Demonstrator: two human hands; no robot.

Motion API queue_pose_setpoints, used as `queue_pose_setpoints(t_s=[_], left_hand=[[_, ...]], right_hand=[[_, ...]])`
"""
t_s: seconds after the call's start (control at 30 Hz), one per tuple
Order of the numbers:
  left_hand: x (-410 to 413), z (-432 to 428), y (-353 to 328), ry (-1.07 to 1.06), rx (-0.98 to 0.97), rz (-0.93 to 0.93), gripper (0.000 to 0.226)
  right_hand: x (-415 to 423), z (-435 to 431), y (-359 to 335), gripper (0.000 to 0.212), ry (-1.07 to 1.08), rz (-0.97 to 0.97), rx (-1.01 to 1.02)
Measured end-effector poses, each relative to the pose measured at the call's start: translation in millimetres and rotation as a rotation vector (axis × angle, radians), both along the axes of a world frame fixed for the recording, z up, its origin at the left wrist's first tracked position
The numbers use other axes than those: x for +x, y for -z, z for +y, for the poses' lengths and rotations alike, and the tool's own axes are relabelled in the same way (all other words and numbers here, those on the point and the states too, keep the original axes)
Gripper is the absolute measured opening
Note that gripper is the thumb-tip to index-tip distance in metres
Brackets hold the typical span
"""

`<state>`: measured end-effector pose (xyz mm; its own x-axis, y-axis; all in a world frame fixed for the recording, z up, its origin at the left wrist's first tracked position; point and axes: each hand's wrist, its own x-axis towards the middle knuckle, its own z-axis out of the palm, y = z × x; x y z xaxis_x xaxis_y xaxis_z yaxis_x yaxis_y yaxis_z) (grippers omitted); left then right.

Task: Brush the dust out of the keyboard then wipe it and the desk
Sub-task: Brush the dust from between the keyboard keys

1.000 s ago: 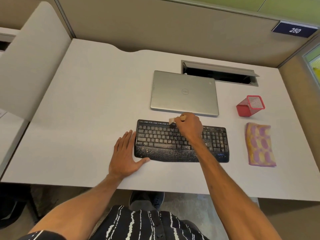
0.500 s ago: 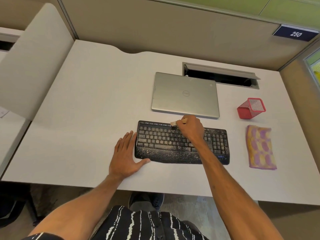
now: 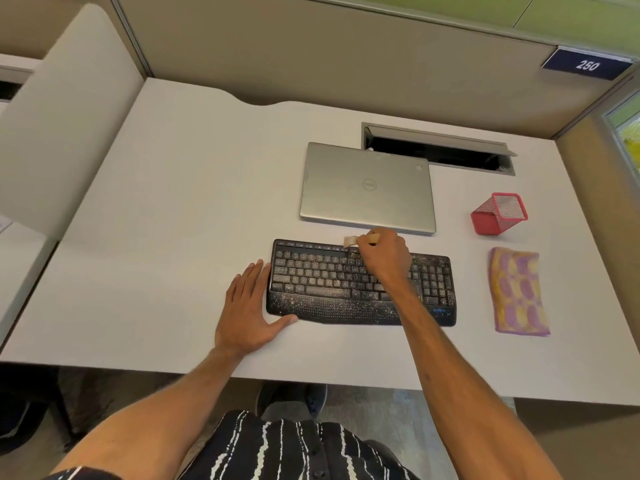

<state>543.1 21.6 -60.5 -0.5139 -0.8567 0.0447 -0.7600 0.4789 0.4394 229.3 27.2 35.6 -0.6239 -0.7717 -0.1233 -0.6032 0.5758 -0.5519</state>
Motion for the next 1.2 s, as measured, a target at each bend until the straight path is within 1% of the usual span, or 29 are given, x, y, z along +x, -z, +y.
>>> queue_pose_setpoints(t_s=[0.2,0.3,0.37,0.53,0.67,0.8,0.9,0.97,1.03,1.1,1.13,1.2], left_hand=[[0.2,0.3,-0.3,-0.002,0.000,-0.001,0.124],[0.9,0.1,-0.6,0.001,0.006,0.001,0.124],[0.9,0.1,0.3,0.003,0.012,0.003,0.124],[0.6,0.0,1.0,-0.001,0.010,0.002,0.125],[0.7,0.3,-0.4,0.005,0.007,-0.001,0.125],[0.2,1.2,-1.3,-0.003,0.005,0.012,0.123],[-0.2,2.0,-2.7,-0.004,0.003,0.029,0.122],[-0.2,2.4,-3.3,-0.003,0.000,0.029,0.122],[0.2,2.3,-3.4,0.000,0.006,0.029,0.122],[0.3,2.1,-3.5,0.004,0.011,0.030,0.122],[0.4,1.7,-3.2,0.005,0.012,0.029,0.122],[0.2,1.6,-2.6,0.005,0.012,0.026,0.122]], right_hand=[[-3.4,2.6,-0.6,0.021,0.000,-0.007,0.056],[-4.2,1.3,-2.7,0.022,0.029,0.010,0.012],[-4.6,2.8,-1.4,0.018,0.031,0.016,-0.002],[-7.7,3.9,-0.6,0.019,-0.005,-0.006,0.066],[-9.9,5.3,0.0,0.018,0.019,-0.001,0.005],[-10.2,10.0,3.3,0.020,0.000,-0.030,0.027],[-8.2,7.8,-2.4,0.021,0.012,-0.038,-0.017],[-7.2,3.1,-2.9,0.020,-0.006,-0.083,-0.021],[-6.2,-2.3,-0.6,0.017,-0.030,-0.138,0.024],[-6.3,-5.3,2.0,0.019,0.003,-0.135,0.075],[-7.2,-6.1,1.5,0.022,0.053,-0.109,0.088],[-10.1,-6.4,-2.5,0.026,0.144,-0.049,0.072]])
